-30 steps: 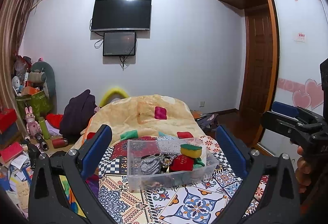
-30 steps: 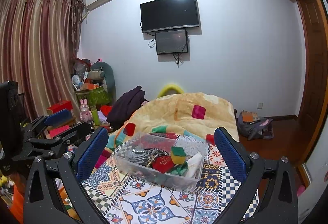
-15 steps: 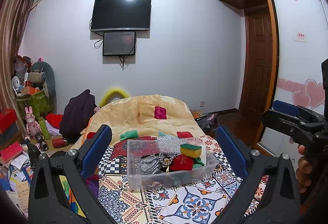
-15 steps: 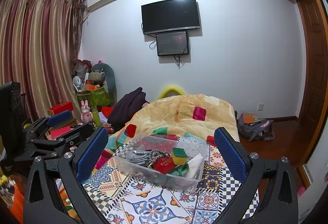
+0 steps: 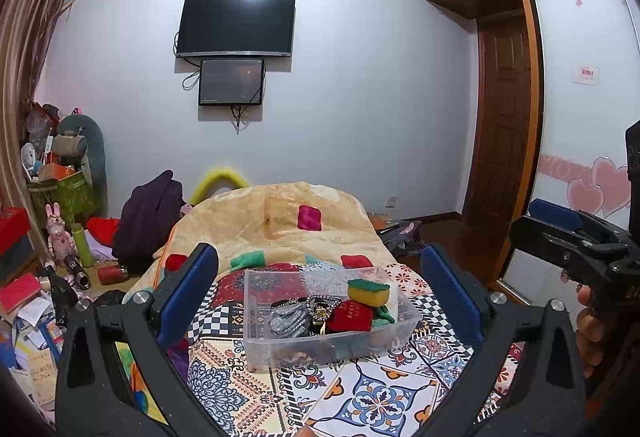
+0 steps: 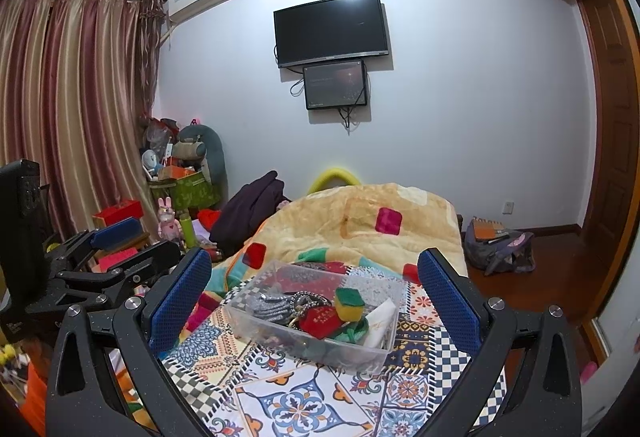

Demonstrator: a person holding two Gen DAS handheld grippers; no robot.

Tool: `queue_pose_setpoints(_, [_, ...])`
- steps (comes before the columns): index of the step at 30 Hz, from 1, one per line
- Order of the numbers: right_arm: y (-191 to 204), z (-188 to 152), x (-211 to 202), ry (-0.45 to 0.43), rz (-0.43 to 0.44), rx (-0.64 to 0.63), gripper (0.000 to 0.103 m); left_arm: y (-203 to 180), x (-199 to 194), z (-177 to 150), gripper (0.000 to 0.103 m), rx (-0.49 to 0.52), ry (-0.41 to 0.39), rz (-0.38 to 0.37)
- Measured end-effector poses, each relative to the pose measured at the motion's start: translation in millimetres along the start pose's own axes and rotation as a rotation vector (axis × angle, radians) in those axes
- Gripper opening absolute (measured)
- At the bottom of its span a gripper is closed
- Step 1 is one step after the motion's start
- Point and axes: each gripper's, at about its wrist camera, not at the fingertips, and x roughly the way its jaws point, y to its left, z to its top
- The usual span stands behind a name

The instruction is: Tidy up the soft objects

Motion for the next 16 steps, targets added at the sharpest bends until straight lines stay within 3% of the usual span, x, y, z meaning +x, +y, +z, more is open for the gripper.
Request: queue_pose_setpoints(16, [-2.8, -2.3, 8.1, 0.034, -0.015, 0.011, 0.103, -1.5, -2.0, -0.9, 0.103, 0.011, 0.003, 0.002])
